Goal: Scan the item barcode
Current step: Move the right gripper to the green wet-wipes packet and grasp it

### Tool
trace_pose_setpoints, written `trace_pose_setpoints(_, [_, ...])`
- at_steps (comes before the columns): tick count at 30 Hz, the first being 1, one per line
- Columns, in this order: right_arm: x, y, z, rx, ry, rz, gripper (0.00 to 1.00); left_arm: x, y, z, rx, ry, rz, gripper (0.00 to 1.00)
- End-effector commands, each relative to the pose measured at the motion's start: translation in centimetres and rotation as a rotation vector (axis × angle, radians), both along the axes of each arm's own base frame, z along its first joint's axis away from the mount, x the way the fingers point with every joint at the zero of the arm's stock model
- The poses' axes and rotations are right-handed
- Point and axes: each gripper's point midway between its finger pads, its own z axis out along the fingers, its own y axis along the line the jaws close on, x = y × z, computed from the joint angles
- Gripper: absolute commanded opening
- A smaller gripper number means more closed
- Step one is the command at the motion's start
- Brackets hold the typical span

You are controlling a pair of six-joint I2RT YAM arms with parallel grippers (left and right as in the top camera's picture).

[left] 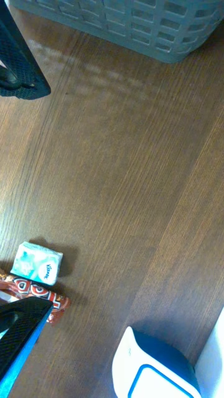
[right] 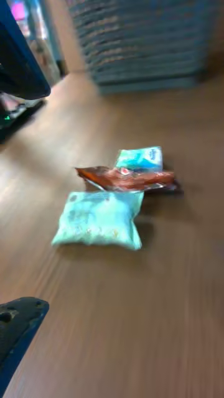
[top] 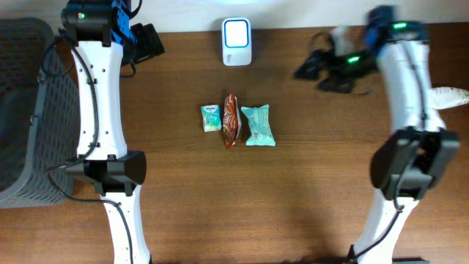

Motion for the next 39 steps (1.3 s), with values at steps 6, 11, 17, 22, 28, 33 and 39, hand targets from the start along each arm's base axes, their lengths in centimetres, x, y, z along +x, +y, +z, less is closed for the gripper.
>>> trace_pose_setpoints(6, [-3.0,5.4,-8.3,0.022,0.083,0.106,0.91,-0.1,0.2,0.3,0.011,-0.008,0.004,0.99])
trace_pose_setpoints(11, [-3.3,6.2,-10.7,0.211,0.020,0.103,0.88,-0.1,0.2,0.3,0.011,-0.008,0.004,0.99])
trace_pose_setpoints(17, [-3.4,7.2,-12.0,0.347,-0.043,0.089,0.87,-0.1,0.2,0.3,0.011,-0.008,0.004,0.99])
trace_pose_setpoints(22, [-3.3,7.0,-15.0,0.243,0.006,0.043,0.78,-0.1,0.2,0.3,0.011,-0.008,0.004,0.99])
trace_pose_setpoints(28, [-3.3,9.3,-17.1,0.154,0.017,0.049,0.73,-0.1,0.2,0.3,0.011,-0.008,0.004,0.99])
trace_pose_setpoints(33, [-3.5,10.4,-17.7,0.104,0.010,0.058,0.48,-0.1,0.2,0.3,0.011,-0.007,0.004,0.99])
trace_pose_setpoints(39, [-3.0,10.0,-16.9,0.146,0.006,0.049,0.04,-0.1,0.2,0.3,0.011,-0.008,0.004,0.99])
